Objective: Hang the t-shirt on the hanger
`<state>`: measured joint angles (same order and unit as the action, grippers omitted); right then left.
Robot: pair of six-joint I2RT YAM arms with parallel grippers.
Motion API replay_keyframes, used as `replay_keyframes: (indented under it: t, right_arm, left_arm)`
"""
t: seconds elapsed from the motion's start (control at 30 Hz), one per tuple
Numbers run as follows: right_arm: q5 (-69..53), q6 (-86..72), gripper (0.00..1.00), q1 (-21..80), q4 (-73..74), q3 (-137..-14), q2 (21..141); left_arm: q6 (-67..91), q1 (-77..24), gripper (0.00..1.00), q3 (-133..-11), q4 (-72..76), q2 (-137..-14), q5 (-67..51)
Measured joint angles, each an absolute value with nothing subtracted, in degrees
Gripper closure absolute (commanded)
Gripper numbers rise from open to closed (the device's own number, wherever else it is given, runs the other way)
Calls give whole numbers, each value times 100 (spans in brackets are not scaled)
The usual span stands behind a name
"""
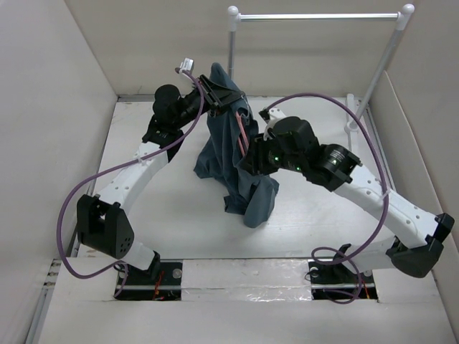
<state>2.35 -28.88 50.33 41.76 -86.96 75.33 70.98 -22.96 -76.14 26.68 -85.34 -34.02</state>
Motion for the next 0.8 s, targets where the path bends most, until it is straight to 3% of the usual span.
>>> replay_keyframes:
  t: [0.1, 0.13, 0.17, 0.2, 0.27, 0.3, 0.33, 0.43, 0.53, 0.8]
  right_arm:
    - [397, -2805, 63, 5041, 4193, -8761, 7688]
    - [432, -2781, 89, 5046, 4193, -8799, 7728]
    - [454, -2724, 98, 5057, 4195, -8833, 7752]
    - [480, -2707, 100, 5061, 4198, -8858, 7762]
    - [539, -2703, 100, 5070, 4202, -8879, 7760]
    - [550, -2687, 100, 5076, 4209, -8882, 7758]
    - [554, -2681, 100, 5076, 4241, -8890, 7756]
    - [545, -2670, 100, 5013, 4427, -9004, 7756]
    - [421, -2626, 100, 4888, 4595, -9174, 7754]
    - [145, -2515, 100, 4449, 4921, -9376, 7570]
  left_arm:
    - [7098, -2305, 100, -7609, 2668, -8532, -3402]
    - [7098, -2305, 100, -7609, 2668, -8532, -3402]
    - [7094, -2305, 100, -7609, 2663, -8532, -3400]
    - [7094, -2303, 100, -7609, 2655, -8532, -3395]
    - [7072, -2298, 88, -7609, 2609, -8532, -3406]
    - [7030, -2276, 77, -7612, 2567, -8532, -3422]
    - [6945, -2259, 56, -7623, 2512, -8532, -3437]
    - [6589, -2130, 38, -7811, 2043, -8541, -3507]
    - [6093, -1909, 29, -8379, 1409, -8656, -3498]
    - [4504, -1667, 26, -9769, 1, -8746, -2593]
